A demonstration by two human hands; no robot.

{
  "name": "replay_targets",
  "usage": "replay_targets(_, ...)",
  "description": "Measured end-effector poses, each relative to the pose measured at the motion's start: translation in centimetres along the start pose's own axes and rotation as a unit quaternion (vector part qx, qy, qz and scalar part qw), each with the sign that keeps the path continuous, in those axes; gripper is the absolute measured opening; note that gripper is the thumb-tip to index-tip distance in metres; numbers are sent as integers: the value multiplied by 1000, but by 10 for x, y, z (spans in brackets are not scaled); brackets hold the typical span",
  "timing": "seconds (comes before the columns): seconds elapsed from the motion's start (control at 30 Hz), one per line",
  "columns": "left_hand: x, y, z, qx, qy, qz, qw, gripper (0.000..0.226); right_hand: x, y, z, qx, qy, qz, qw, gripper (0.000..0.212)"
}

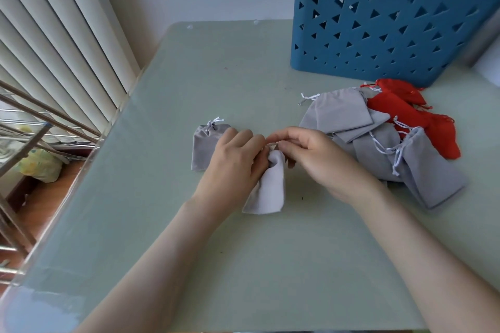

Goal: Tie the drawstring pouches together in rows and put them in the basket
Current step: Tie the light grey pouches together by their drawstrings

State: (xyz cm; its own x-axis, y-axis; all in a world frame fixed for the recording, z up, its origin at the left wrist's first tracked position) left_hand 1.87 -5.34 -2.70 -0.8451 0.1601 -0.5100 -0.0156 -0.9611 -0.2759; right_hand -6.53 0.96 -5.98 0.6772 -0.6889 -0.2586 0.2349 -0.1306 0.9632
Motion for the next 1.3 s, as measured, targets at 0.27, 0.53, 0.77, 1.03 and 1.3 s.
replay_targets(0.27, -23, -18, 8, 30, -62, -26, 997, 24, 5, 4, -1, 31, 43, 151, 987, 24)
replay_targets(0.53, -24, -13, 7, -7, -63, -41, 997, 27, -5, 24, -2, -80, -18, 74, 994, 21)
replay_targets(0.77, -21, -11, 6, -14, -50, -40, 998, 29, -7, 24, -3, -101, -26, 0, 995, 20)
replay_targets(1.03, -11, -7, 4, -21, -12, -28, 999, 22, -9, 32, -8, -136, -44, -79, 987, 22)
replay_targets(1.3, -17, 5, 3, -15, -44, 59, 997, 25, -21, 28, -2, -153, -90, -132, 975, 6)
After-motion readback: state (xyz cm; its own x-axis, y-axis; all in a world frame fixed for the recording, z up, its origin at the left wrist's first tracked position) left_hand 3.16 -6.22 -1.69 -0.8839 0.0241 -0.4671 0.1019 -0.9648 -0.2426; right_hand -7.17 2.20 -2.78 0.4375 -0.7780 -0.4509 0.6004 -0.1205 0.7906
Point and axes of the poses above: each hand's wrist, its own z-axis towards the middle knuckle, its own x-axis out of the palm, y = z × x, the point moved 10 cm from there along z, towards the middle knuckle, and after that the axes turned 12 degrees about -y, right-handed, at the moved point
